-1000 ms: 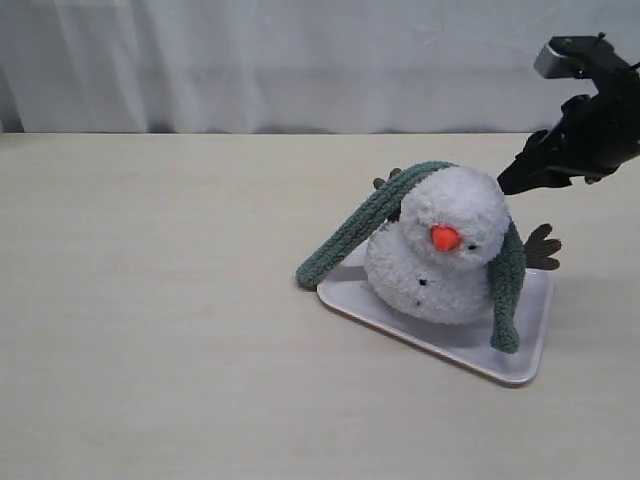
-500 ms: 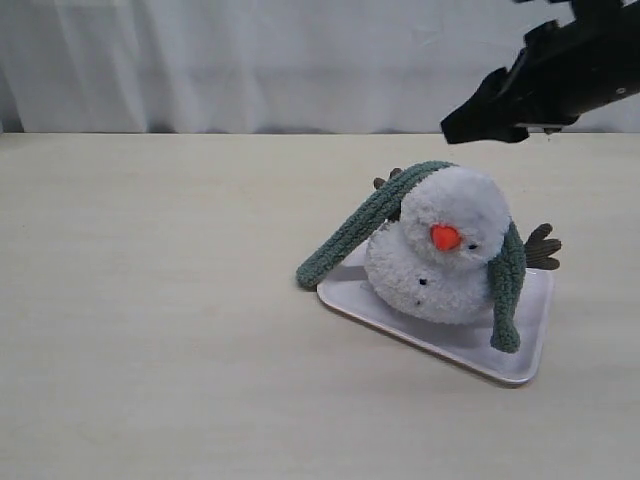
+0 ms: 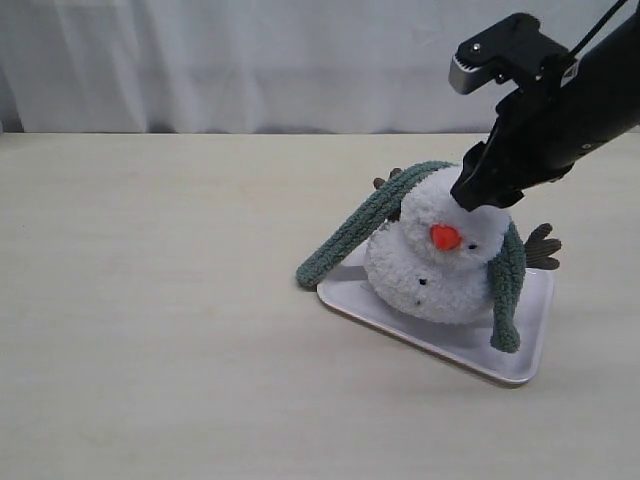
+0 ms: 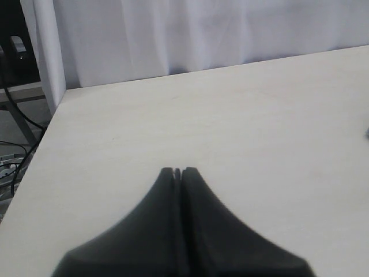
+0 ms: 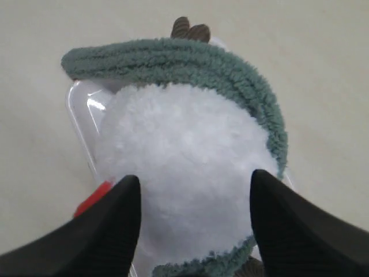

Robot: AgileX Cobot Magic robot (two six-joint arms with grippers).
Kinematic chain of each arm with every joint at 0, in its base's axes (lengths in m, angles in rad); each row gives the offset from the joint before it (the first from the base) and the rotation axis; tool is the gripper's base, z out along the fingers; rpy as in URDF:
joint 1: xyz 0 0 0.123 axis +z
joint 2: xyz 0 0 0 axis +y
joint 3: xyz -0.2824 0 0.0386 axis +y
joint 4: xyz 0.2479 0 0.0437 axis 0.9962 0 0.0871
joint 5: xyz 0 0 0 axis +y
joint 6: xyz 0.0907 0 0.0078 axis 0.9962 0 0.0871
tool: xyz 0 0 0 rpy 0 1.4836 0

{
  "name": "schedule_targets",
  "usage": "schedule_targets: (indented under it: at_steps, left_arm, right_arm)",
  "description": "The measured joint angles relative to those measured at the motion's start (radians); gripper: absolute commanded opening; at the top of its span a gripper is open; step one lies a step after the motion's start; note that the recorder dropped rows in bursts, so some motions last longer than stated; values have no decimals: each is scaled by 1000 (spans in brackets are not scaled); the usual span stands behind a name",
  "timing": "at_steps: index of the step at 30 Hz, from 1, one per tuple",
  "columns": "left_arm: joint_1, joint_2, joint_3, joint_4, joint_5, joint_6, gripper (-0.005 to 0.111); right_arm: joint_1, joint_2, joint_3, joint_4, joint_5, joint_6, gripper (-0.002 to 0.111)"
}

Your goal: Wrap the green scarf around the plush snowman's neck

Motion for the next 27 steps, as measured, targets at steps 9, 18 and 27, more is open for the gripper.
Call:
schedule_targets:
  at_steps: [9,18,27]
  left_arm:
    - [0,0,0,0,0,0,0]
    - [0,0,0,0,0,0,0]
    - [0,0,0,0,0,0,0]
  right_arm:
    - [2,31,17,82,-21,-93,54]
    - [2,80,25,70,-68,-106,54]
    - [2,85,44,70,-95,-326,42]
